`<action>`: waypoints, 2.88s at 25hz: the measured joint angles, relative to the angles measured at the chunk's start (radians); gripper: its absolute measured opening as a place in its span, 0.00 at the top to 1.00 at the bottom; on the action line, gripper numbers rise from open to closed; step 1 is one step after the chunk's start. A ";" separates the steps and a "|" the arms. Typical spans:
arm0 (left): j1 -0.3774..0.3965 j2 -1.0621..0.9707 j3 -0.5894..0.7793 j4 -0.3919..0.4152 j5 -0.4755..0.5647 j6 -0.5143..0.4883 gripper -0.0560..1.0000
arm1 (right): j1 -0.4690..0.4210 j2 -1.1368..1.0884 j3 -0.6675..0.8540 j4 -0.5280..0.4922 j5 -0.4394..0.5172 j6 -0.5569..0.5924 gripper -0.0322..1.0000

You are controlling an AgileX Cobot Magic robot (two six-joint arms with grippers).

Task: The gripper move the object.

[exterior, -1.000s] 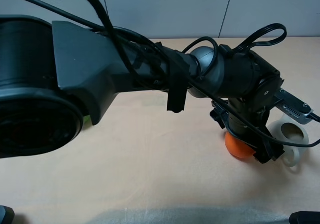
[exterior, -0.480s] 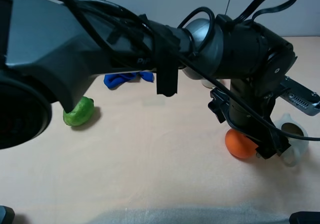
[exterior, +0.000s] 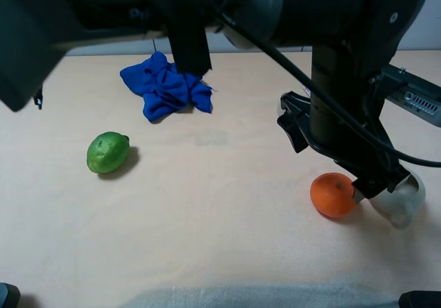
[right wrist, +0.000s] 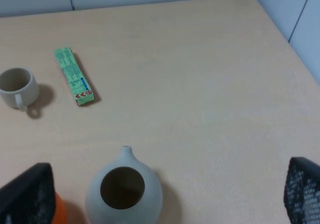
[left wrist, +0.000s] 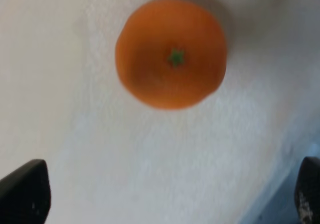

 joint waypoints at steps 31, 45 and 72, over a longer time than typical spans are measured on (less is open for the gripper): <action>0.149 -0.527 0.177 -0.002 0.166 0.102 0.01 | 0.000 0.000 0.000 0.000 0.000 0.000 0.30; 0.149 -1.065 0.622 0.099 0.168 0.026 0.01 | 0.000 0.000 0.000 0.000 0.000 0.000 0.30; 0.691 -1.853 1.149 0.185 0.169 0.012 0.01 | 0.000 0.000 0.000 0.000 0.000 0.000 0.30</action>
